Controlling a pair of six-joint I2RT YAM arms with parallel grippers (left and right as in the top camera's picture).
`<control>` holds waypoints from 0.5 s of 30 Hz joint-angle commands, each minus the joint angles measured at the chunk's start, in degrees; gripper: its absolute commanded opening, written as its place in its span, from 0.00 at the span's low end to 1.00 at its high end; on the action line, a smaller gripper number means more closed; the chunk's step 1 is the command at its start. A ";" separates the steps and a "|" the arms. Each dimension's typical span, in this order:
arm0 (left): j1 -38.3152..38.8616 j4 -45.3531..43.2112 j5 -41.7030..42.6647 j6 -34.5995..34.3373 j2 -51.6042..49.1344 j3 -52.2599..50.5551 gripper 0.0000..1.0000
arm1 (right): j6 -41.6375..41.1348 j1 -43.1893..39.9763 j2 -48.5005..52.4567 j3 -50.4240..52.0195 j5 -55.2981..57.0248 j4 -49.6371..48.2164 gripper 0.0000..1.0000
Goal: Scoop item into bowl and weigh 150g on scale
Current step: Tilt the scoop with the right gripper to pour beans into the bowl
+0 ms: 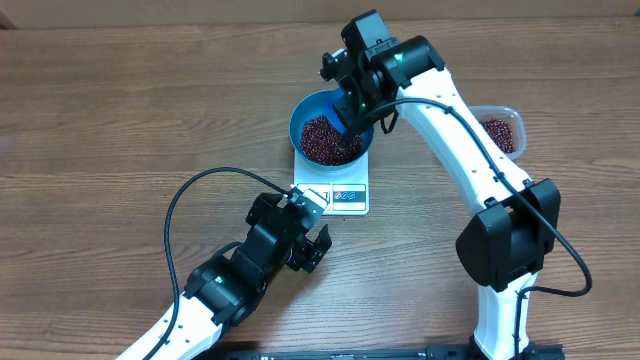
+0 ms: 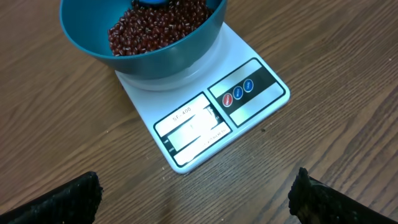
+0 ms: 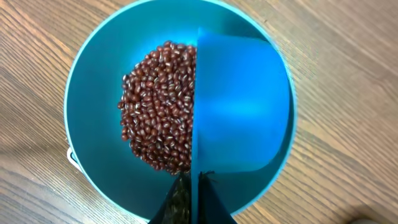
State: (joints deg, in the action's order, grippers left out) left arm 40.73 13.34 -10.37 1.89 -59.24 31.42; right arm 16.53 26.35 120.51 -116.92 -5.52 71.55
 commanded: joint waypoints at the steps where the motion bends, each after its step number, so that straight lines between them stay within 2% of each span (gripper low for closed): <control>1: -0.31 -0.07 -0.55 0.70 0.44 -0.31 1.00 | 0.02 0.33 0.17 1.40 0.33 0.13 0.04; 15: -0.31 -0.07 -0.55 0.68 0.44 -0.31 1.00 | 0.04 1.31 1.99 1.46 -2.03 -0.11 0.04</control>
State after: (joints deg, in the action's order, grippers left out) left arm 40.73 13.34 -10.37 1.91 -59.24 31.42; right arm 16.53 26.79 121.12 -115.68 -6.76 71.57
